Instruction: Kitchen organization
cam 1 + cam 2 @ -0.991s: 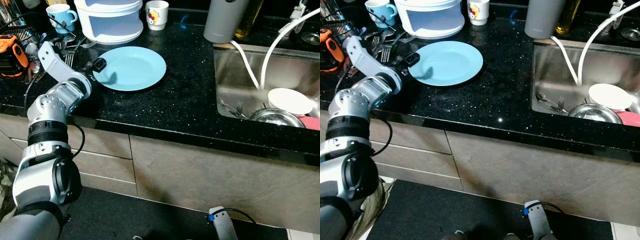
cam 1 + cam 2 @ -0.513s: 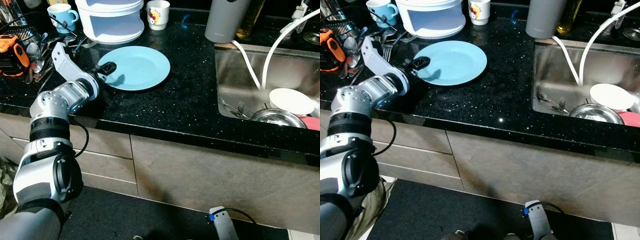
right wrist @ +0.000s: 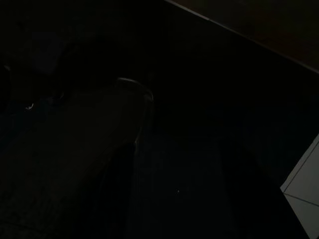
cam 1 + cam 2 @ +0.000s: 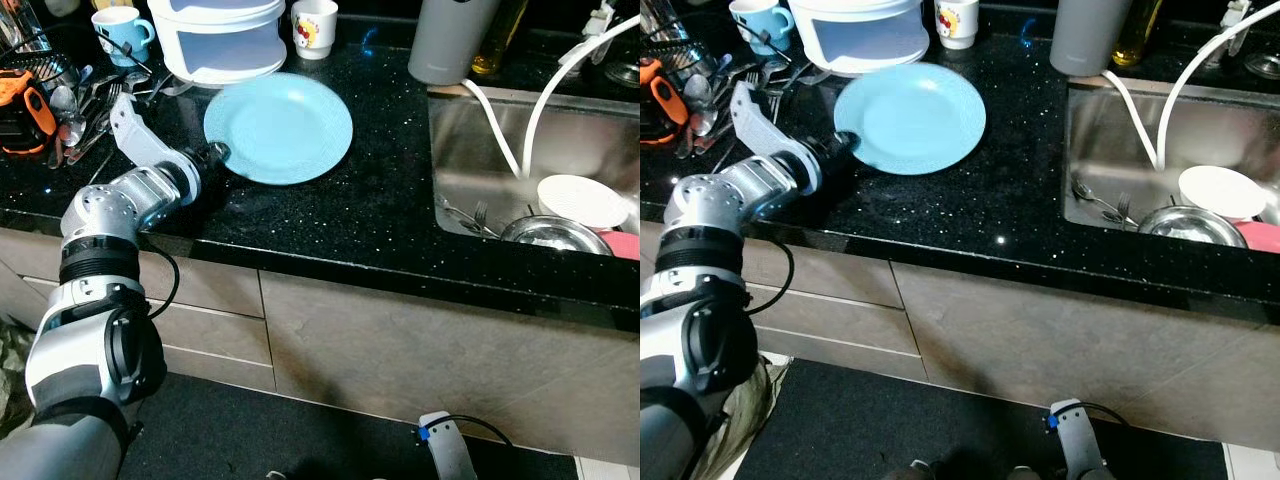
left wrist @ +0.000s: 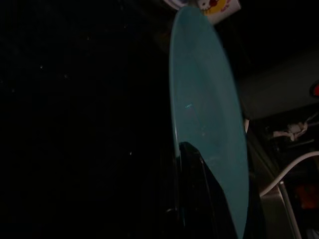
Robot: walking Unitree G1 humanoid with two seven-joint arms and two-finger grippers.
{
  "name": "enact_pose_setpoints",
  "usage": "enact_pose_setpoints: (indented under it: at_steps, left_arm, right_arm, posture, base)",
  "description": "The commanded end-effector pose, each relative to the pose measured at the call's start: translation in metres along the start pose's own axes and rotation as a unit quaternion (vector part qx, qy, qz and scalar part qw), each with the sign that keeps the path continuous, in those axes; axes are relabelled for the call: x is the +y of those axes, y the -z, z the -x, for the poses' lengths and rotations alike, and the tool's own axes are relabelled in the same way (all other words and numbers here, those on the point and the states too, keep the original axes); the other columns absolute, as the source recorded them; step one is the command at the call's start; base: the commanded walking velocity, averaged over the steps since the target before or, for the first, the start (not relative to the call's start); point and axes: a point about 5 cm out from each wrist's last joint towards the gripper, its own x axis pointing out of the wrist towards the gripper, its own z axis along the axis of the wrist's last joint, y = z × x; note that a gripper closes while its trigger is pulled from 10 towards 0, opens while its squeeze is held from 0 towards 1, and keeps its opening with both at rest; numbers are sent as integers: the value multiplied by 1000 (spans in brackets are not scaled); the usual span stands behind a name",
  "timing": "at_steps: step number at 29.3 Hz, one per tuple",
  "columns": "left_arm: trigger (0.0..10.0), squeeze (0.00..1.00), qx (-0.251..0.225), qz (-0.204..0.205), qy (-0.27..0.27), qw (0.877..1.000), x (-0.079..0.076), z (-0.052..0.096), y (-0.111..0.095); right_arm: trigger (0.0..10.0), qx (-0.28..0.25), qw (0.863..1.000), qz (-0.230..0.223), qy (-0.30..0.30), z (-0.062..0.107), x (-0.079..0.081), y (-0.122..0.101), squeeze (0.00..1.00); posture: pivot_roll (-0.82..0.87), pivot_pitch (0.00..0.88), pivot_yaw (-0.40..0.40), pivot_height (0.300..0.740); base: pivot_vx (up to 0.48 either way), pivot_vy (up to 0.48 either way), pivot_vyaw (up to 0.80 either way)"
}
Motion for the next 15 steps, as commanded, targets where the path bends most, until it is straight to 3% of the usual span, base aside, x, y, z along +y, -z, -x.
enact_pose_setpoints:
  at_steps: [1, 5, 7, 10, 11, 15]
  left_arm:
    - [0, 0, 4, -4, -26, 1000, 10, 3, 2]
    - [0, 0, -32, -2, 13, 999, 1, 4, -5]
    - [0, 0, -59, -4, 73, 996, -15, 6, -10]
    - [0, 0, -98, -20, 165, 981, -39, 13, -15]
    - [0, 0, -98, -20, 165, 981, -39, 13, -15]
    - [0, 0, -125, 36, 265, 956, -62, 24, -13]
  right_arm:
    - [10000, 13, 1000, -10, 0, 1, 2, 8, 0]
    - [10000, 12, 1000, -11, 1, 1, 2, 8, 0]
    - [10000, 11, 1000, -14, 2, 1, 2, 8, 0]
    - [10000, 8, 1000, -19, 2, 1, 2, 8, 0]
    - [10000, 8, 1000, -19, 2, 1, 2, 8, 0]
    - [10000, 6, 1000, -25, 2, 1, 2, 8, 0]
  posture:
    - [8, 207, 14, 740]
    - [8, 205, 13, 740]
    - [10, 211, 12, 740]
    - [10, 211, 12, 740]
    - [10, 211, 12, 740]
    - [13, 200, 8, 740]
  base:
    - [0, 0, 0]
    - [0, 0, 0]
    - [0, 0, 0]
    - [0, 0, 0]
    - [0, 0, 0]
    - [0, 0, 0]
